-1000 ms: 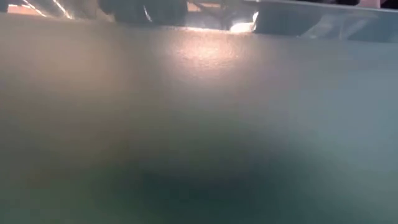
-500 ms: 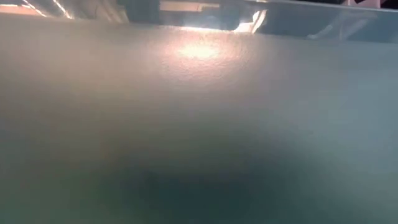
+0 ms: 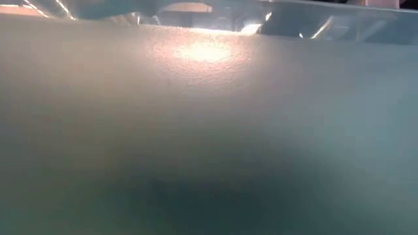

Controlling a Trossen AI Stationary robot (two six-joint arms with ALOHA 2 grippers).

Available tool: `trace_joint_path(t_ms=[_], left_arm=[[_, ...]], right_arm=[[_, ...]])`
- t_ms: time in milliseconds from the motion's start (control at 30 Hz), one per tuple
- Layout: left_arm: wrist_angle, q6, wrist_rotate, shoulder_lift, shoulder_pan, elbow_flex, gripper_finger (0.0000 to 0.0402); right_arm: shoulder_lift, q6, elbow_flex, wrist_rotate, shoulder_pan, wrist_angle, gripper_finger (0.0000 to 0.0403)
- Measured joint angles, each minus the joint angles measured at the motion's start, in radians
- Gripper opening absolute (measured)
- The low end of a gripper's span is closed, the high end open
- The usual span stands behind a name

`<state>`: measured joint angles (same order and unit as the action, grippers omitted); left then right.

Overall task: Pick & Place Kitchen Items
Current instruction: Put the blue spatula into the blue bin

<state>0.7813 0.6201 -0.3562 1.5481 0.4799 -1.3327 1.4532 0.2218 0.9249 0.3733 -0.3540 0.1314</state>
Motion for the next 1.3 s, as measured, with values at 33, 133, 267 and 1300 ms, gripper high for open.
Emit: trace_joint_path(t_ms=[33, 133, 267, 1300], left_arm=[[0.0, 0.017, -0.002, 0.007, 0.012, 0.0, 0.0014], [-0.017, 0.066, -0.001, 0.031, 0.041, 0.0, 0.0014], [-0.077, 0.115, 0.014, 0.068, 0.078, 0.0, 0.0014], [-0.435, 0.372, 0.139, 0.402, 0.242, -0.026, 0.0013]], right_arm=[[-0.012, 0.006, 0.0, 0.0, 0.001, 0.0, 0.0257], [-0.053, 0.021, 0.0, -0.005, 0.0, 0.0, 0.0257], [-0.108, 0.025, 0.0, -0.008, 0.014, -0.011, 0.0257], [-0.23, 0.029, 0.0, -0.063, 0.126, 0.021, 0.0256]])
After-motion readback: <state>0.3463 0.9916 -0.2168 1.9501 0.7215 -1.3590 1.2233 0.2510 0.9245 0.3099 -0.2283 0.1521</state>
